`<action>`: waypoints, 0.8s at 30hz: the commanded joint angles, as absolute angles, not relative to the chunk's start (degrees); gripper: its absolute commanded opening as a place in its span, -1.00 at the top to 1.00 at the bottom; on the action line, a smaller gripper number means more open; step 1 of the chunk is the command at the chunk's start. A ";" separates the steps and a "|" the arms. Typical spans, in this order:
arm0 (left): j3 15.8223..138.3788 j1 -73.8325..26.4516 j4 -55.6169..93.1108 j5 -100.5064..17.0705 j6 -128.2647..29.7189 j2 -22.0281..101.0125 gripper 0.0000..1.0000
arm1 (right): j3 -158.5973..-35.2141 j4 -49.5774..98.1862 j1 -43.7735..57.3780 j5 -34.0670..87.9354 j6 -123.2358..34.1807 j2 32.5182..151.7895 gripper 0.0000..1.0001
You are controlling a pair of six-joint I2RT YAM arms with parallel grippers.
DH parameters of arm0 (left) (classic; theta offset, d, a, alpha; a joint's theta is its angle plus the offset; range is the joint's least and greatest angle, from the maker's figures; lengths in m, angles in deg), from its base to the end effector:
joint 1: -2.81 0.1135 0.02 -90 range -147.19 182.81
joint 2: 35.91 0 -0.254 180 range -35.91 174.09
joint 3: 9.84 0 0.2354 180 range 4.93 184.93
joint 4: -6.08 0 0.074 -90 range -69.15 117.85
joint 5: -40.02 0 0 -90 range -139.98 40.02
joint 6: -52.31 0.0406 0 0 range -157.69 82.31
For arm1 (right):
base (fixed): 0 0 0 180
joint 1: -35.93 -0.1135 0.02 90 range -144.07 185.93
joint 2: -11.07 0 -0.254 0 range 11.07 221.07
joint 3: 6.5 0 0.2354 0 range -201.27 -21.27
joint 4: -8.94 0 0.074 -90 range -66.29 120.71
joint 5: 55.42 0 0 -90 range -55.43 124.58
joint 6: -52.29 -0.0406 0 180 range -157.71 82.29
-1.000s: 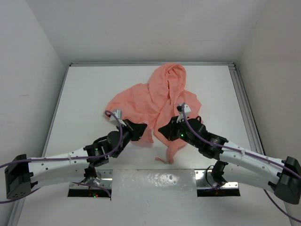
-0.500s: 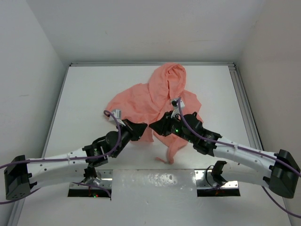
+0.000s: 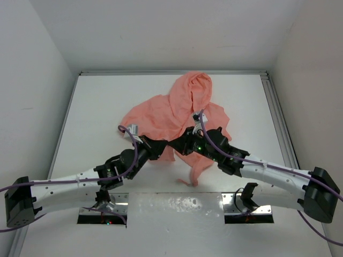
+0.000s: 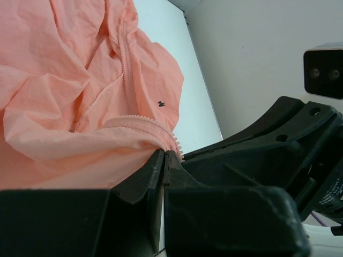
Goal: Zip up the jacket
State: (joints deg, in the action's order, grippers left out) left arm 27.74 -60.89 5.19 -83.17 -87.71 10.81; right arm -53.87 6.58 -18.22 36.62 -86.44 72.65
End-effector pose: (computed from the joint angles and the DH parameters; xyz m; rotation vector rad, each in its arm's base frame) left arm 0.1020 -0.1561 0.2455 -0.2376 1.7755 -0.9744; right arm 0.1414 0.1932 0.2556 -0.0644 1.9594 1.2228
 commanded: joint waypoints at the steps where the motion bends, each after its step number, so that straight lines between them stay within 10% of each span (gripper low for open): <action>1: 27.78 -61.44 3.09 -82.32 -88.23 9.97 1.00 | -54.85 0.60 -18.21 35.63 -86.58 72.07 1.00; 10: 26.47 -61.35 10.12 -82.68 -90.69 2.68 0.00 | -52.30 -1.07 -14.18 29.15 -89.55 66.53 1.00; 24: 16.71 -61.35 0.99 -71.78 -97.63 -7.01 0.16 | -40.43 -34.20 -9.42 15.94 -115.57 74.00 1.00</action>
